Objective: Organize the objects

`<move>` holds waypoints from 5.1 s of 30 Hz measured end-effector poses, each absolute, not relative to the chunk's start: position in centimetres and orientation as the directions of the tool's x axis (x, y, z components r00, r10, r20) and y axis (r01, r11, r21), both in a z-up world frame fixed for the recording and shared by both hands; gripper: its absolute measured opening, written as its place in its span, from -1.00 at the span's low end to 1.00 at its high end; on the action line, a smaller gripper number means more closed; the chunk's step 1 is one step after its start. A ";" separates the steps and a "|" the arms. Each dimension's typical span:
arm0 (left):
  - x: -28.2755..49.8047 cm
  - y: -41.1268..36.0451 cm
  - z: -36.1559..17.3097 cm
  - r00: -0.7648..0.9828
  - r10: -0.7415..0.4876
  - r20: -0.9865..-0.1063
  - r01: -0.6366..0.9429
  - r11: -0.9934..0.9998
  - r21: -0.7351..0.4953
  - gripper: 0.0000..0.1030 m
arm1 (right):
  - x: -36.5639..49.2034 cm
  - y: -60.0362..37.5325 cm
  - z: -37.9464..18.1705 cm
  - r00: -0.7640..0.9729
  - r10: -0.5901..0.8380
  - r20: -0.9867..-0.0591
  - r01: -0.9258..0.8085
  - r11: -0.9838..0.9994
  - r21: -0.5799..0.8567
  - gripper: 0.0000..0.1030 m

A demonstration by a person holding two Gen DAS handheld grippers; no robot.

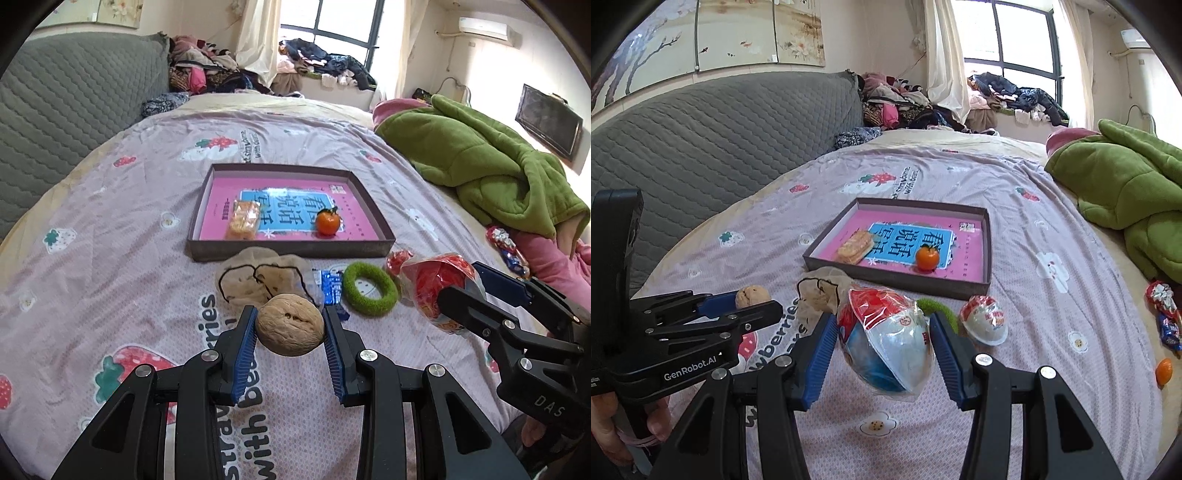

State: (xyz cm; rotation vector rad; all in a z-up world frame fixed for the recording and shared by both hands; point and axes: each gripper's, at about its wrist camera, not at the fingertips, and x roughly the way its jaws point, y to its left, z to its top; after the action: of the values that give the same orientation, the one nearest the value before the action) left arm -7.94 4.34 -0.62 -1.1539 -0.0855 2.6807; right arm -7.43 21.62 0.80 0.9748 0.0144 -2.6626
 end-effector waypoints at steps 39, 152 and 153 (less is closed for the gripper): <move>-20.4 7.2 2.4 -0.711 0.185 -0.678 -0.156 -0.982 -0.103 -0.30 | -18.7 25.3 3.9 -0.798 -0.243 -0.552 0.256 -0.965 0.055 0.01; -25.0 6.4 1.0 -0.546 0.248 -0.800 -0.144 -0.969 -0.202 0.38 | -18.7 24.0 6.8 -0.776 -0.255 -0.577 0.303 -0.953 0.015 0.03; -24.6 6.3 1.3 -0.548 0.251 -0.798 -0.147 -0.968 -0.204 0.38 | -18.0 24.1 7.1 -0.780 -0.260 -0.570 0.302 -0.953 0.021 0.03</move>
State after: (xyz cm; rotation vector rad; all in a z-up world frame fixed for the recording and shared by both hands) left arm -24.58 6.32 1.26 -1.3537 -0.1653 2.5759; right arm -18.02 24.10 7.09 0.8522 0.1029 -2.7099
